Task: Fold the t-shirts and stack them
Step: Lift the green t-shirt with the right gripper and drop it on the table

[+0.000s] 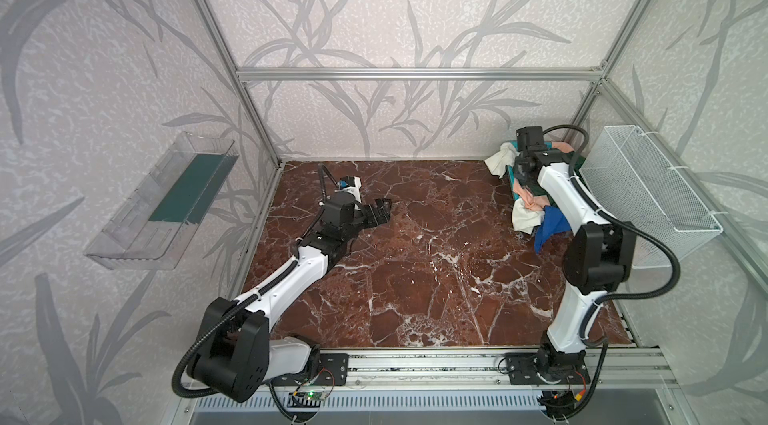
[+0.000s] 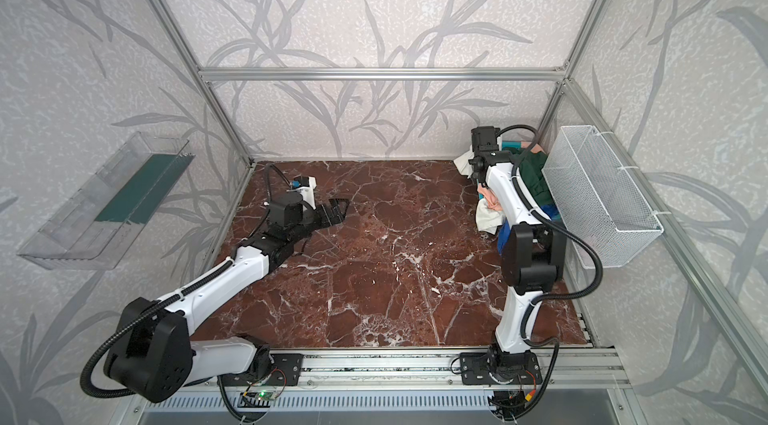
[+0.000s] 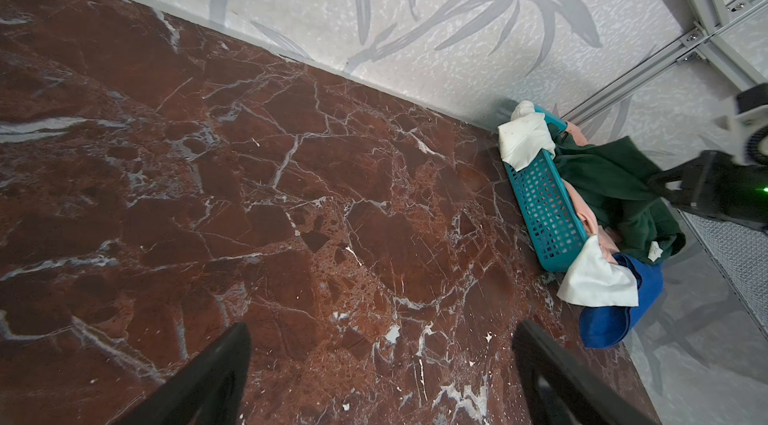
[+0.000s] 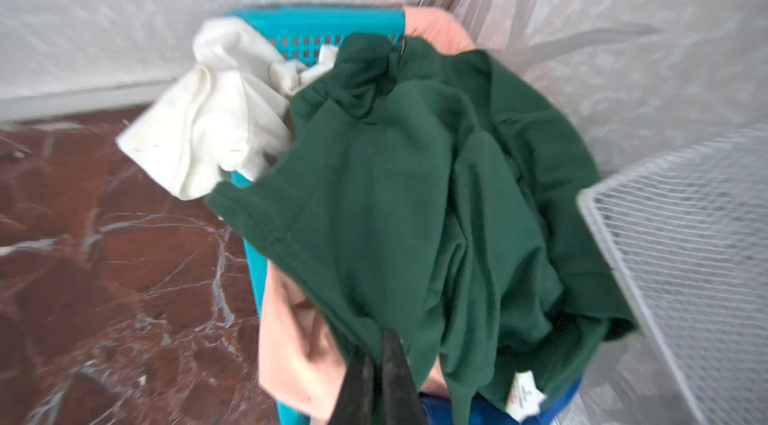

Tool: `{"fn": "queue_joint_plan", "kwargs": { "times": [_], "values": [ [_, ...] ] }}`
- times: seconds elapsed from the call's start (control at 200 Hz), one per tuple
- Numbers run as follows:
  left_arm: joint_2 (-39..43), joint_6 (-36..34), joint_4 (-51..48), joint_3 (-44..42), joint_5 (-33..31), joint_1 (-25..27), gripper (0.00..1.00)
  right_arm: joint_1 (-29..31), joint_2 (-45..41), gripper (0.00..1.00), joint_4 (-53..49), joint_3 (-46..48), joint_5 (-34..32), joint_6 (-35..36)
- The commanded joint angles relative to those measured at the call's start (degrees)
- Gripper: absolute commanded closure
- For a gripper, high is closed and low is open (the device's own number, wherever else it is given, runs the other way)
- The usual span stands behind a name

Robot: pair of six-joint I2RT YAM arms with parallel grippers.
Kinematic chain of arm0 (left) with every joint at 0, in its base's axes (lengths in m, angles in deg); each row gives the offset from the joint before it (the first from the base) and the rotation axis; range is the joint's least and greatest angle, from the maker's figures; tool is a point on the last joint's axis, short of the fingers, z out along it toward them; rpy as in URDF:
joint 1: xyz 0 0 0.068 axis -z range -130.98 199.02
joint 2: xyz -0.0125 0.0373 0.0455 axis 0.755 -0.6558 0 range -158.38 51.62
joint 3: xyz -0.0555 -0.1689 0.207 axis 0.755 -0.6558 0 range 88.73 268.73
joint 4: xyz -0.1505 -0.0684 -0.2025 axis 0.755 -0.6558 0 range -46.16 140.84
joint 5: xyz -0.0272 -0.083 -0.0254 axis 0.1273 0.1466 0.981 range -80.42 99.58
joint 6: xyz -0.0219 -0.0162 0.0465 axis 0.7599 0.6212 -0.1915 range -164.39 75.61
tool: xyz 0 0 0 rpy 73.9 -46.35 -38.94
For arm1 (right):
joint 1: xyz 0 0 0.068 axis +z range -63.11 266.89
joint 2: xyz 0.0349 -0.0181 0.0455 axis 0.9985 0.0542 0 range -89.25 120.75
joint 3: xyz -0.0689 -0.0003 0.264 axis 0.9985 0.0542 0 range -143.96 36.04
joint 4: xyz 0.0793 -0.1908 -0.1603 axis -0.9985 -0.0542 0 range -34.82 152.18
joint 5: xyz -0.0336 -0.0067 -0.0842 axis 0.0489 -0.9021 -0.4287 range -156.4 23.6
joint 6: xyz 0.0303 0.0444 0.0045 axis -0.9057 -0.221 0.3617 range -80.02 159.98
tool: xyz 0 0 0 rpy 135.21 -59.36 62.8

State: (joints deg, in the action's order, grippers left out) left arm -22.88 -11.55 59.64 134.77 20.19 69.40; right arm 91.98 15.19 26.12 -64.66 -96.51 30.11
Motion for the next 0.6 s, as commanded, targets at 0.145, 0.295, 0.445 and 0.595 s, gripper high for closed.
{"fn": "queue_joint_plan", "kwargs": {
  "times": [0.145, 0.295, 0.445, 0.595],
  "values": [
    [-3.1, 0.0, 3.0, 1.9, 1.2, 0.3, 0.02, 0.6, -15.7, 1.0, 3.7, -2.2, 18.5, -3.2],
    [-4.2, 0.5, 3.9, 2.4, 2.3, 0.3, 0.02, 1.9, -19.8, 1.0, 3.6, -5.9, 28.3, -3.3],
    [-4.0, 0.3, 4.5, 2.5, 2.6, 0.3, 0.02, 7.8, -20.8, 1.0, 1.5, -12.7, 31.9, 1.5],
    [-1.9, 0.0, 3.8, 1.7, 1.0, 0.3, 0.02, 17.2, -17.9, 1.0, -3.8, -22.6, 33.4, 5.7]
  ]
}}
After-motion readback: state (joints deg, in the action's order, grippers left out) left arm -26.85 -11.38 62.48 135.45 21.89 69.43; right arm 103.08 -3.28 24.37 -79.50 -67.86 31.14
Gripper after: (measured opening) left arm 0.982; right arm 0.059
